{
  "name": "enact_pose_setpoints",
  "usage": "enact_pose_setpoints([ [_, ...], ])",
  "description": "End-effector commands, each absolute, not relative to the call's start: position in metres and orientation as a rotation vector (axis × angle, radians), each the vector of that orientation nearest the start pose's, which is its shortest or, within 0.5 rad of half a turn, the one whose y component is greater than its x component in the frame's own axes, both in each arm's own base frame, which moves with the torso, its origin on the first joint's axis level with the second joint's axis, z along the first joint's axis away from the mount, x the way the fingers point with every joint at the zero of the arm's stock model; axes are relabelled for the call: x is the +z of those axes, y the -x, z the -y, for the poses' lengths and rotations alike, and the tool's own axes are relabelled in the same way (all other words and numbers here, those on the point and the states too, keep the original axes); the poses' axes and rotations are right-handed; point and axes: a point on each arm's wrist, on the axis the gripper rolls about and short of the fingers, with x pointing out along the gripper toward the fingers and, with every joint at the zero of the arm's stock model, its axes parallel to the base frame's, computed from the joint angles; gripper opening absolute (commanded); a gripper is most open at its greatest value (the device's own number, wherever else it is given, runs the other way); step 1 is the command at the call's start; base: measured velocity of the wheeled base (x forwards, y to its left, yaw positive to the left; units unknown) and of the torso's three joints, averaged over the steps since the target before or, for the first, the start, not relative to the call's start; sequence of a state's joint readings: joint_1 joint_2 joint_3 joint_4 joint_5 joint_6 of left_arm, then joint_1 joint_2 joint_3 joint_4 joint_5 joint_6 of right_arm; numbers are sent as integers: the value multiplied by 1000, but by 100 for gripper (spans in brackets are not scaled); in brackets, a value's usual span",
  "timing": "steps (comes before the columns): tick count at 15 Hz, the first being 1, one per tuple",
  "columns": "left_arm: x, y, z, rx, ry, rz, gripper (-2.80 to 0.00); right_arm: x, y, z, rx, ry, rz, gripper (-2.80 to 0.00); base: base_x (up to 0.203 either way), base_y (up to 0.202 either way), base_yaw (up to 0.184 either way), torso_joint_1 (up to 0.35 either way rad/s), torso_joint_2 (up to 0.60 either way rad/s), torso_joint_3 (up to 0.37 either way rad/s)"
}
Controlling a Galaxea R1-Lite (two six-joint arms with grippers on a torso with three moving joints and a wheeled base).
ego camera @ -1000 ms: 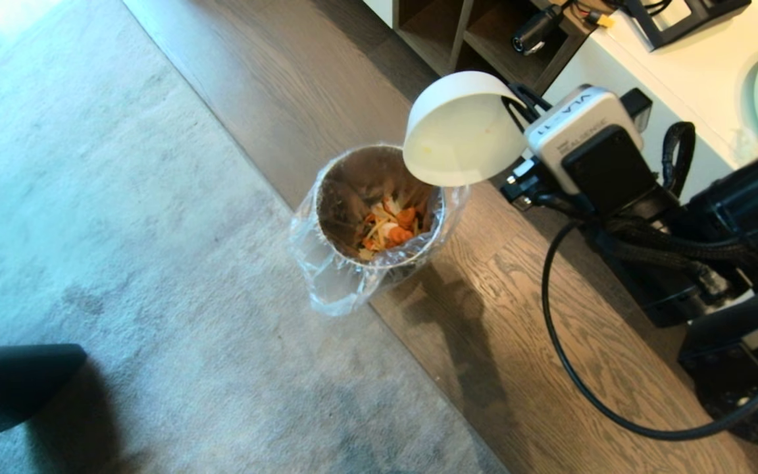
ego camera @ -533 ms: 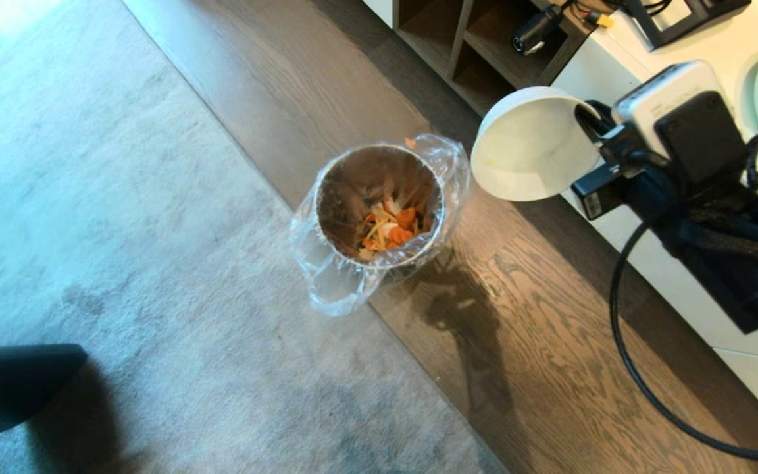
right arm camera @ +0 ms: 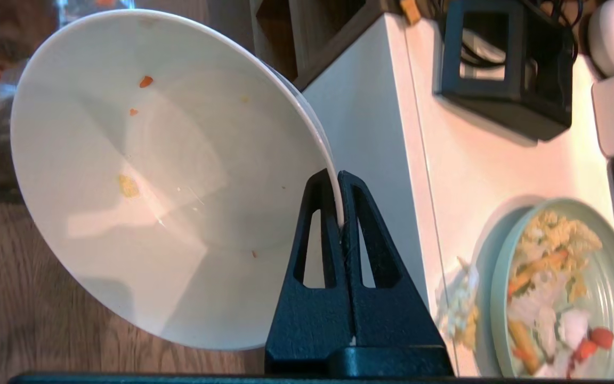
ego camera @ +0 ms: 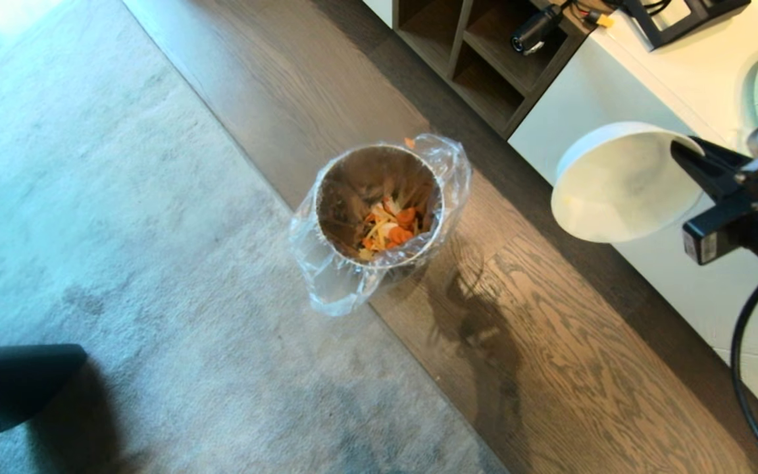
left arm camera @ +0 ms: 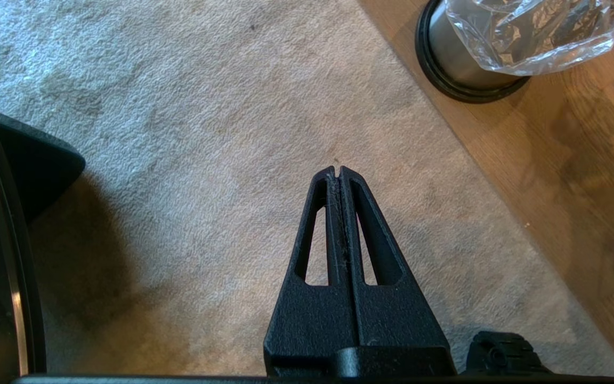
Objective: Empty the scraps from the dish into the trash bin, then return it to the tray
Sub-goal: Put the bowl back to the table
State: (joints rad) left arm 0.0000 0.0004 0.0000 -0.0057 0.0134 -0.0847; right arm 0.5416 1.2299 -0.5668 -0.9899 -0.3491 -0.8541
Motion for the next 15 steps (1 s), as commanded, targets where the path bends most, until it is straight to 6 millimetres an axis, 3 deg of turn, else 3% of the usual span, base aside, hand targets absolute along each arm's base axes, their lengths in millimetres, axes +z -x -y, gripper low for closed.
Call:
enact_pose_setpoints([
  [1, 76, 23, 0, 14, 86, 7, -280, 265, -132, -67, 38, 708, 342, -280, 0, 0, 0, 0, 0, 0],
  [5, 76, 23, 0, 14, 86, 7, -280, 245, -115, -56, 78, 760, 238, -280, 0, 0, 0, 0, 0, 0],
  [11, 76, 23, 0, 14, 86, 7, -280, 207, -107, -12, -57, 761, 77, -280, 0, 0, 0, 0, 0, 0],
  [15, 76, 23, 0, 14, 86, 7, -280, 173, -68, 3, 38, 550, -16, -280, 0, 0, 0, 0, 0, 0],
])
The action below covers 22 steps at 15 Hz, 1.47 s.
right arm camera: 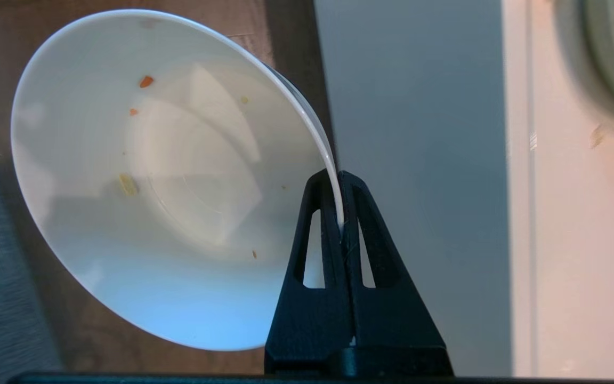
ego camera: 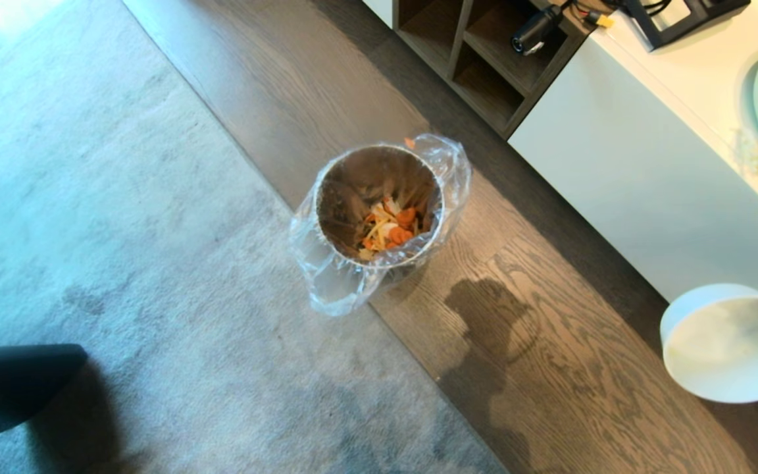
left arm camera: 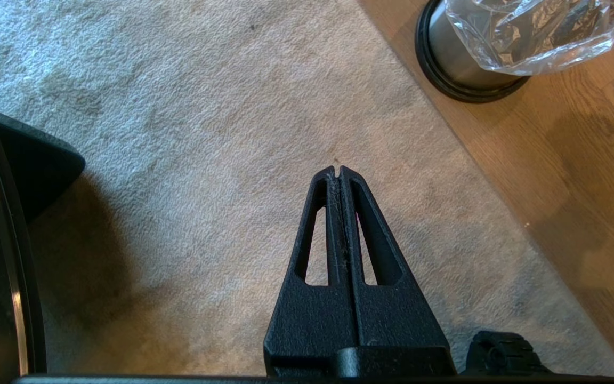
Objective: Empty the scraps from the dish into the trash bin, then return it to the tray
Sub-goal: Put the bowl back to the table
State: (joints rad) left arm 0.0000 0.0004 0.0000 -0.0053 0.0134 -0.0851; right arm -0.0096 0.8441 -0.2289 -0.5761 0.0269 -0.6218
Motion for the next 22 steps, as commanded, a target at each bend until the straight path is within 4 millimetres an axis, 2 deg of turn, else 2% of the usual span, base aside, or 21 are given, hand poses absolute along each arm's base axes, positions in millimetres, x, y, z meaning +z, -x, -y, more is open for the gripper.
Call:
enact_pose_setpoints([
  [1, 76, 23, 0, 14, 86, 7, -280, 163, -58, 2, 60, 484, -32, -280, 0, 0, 0, 0, 0, 0],
  [5, 76, 23, 0, 14, 86, 7, -280, 120, -17, -2, 80, 311, -38, -280, 0, 0, 0, 0, 0, 0],
  [8, 76, 23, 0, 14, 86, 7, -280, 96, -2, -4, 82, 213, -104, -280, 0, 0, 0, 0, 0, 0],
  [12, 76, 23, 0, 14, 86, 7, -280, 91, -1, -3, 141, 161, -144, -280, 0, 0, 0, 0, 0, 0],
  [14, 76, 23, 0, 14, 86, 7, -280, 83, 5, -2, 104, 161, -177, -280, 0, 0, 0, 0, 0, 0],
  [19, 76, 23, 0, 14, 86, 7, -280, 76, 21, -1, 67, 119, -16, -280, 0, 0, 0, 0, 0, 0],
  [22, 76, 23, 0, 14, 86, 7, -280, 75, 23, -1, 65, 124, 1, -280, 0, 0, 0, 0, 0, 0],
])
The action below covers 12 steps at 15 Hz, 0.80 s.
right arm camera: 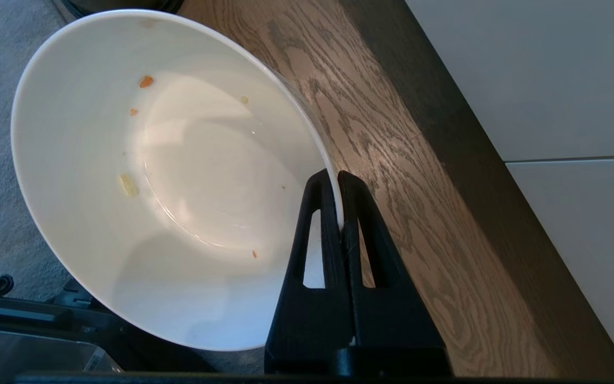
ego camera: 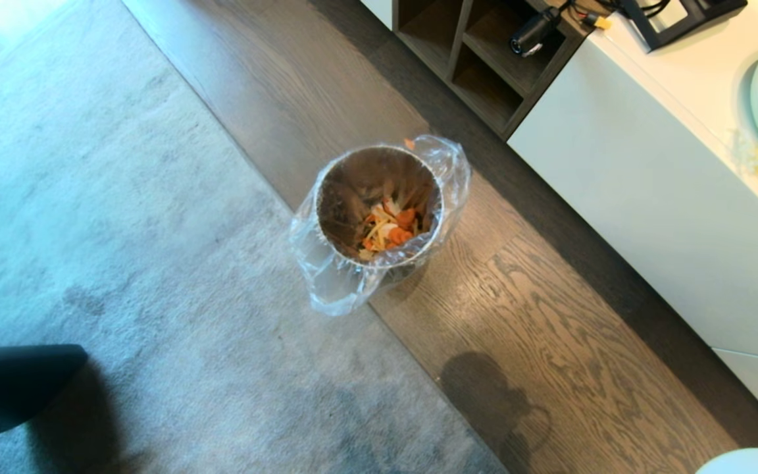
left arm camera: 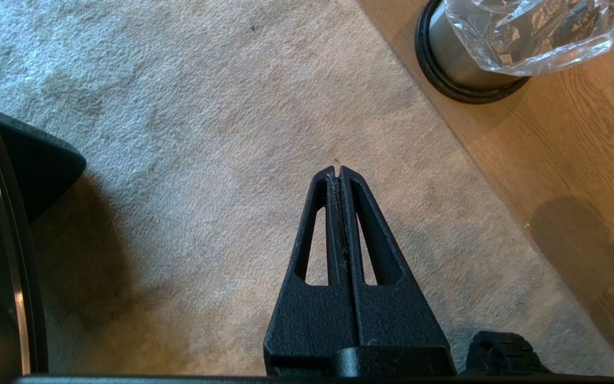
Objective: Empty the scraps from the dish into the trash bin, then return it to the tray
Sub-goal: Put the bowl back to the table
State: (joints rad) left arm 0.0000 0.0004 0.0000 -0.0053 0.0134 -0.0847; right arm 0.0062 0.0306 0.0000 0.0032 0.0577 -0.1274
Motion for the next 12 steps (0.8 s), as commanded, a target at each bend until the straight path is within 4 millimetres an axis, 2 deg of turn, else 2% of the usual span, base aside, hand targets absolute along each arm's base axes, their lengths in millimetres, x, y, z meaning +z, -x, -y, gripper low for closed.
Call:
enact_pose_setpoints([
  [1, 76, 23, 0, 14, 86, 7, -280, 75, 23, -1, 65, 112, 1, -280, 0, 0, 0, 0, 0, 0],
  [12, 76, 23, 0, 14, 86, 7, -280, 75, 23, -1, 61, 72, 1, -280, 0, 0, 0, 0, 0, 0],
])
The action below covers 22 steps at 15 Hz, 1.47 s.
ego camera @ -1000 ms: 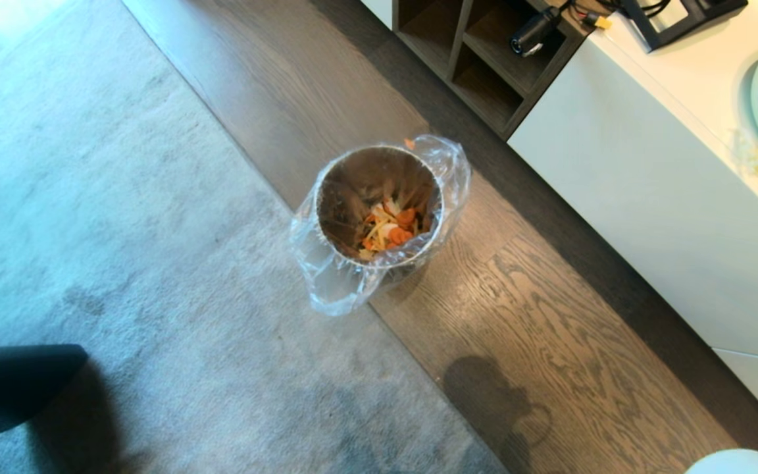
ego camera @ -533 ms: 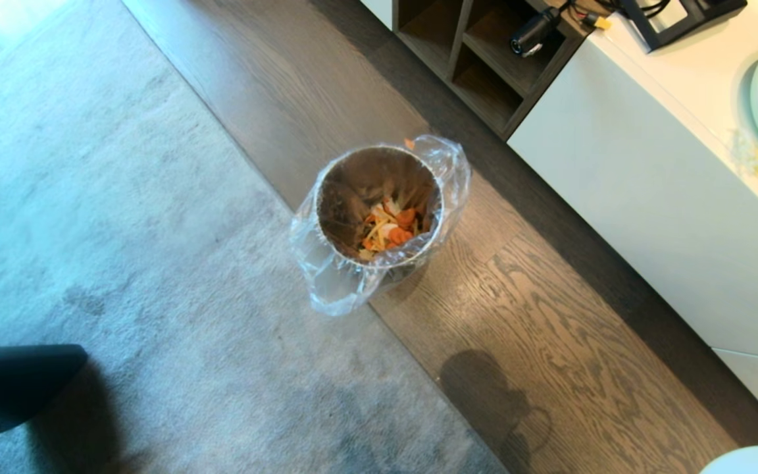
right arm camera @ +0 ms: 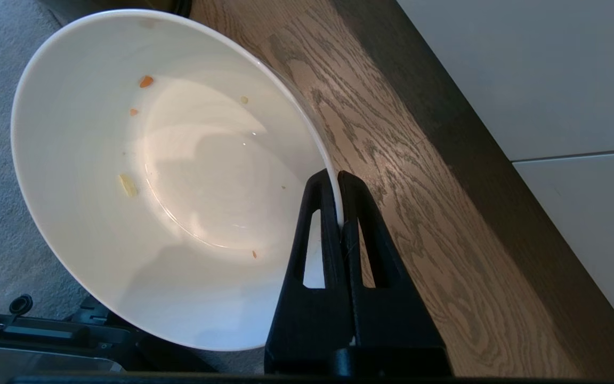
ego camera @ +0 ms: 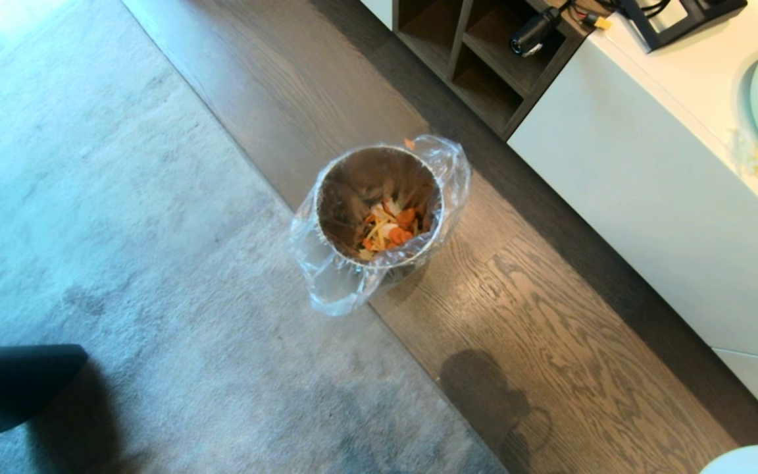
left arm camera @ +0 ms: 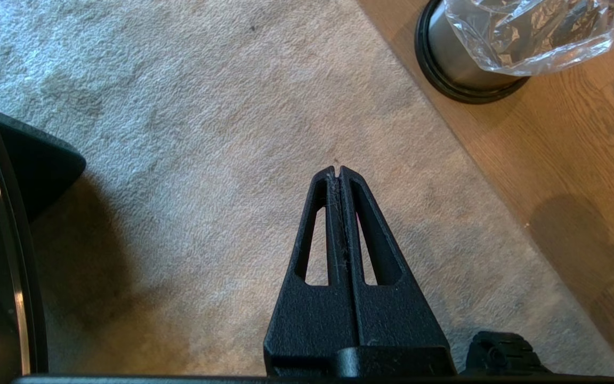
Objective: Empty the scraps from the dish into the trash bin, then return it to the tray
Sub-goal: Put the bowl back to the table
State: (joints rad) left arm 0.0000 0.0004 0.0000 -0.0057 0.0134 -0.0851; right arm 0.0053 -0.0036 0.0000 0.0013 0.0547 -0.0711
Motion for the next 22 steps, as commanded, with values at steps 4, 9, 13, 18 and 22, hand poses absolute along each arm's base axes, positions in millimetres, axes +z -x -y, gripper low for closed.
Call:
enact_pose_setpoints([
  [4, 76, 23, 0, 14, 86, 7, -280, 75, 23, -1, 63, 72, 2, -280, 0, 0, 0, 0, 0, 0],
  [9, 76, 23, 0, 14, 87, 7, -280, 75, 23, -1, 61, 72, 1, -280, 0, 0, 0, 2, 2, 91],
  [13, 76, 23, 0, 14, 87, 7, -280, 75, 23, -1, 61, 72, 1, -280, 0, 0, 0, 0, 2, 193],
  [18, 76, 23, 0, 14, 87, 7, -280, 75, 23, -1, 61, 72, 1, -280, 0, 0, 0, 4, 4, 209],
  [22, 76, 23, 0, 14, 87, 7, -280, 75, 23, -1, 61, 72, 2, -280, 0, 0, 0, 3, 2, 200],
])
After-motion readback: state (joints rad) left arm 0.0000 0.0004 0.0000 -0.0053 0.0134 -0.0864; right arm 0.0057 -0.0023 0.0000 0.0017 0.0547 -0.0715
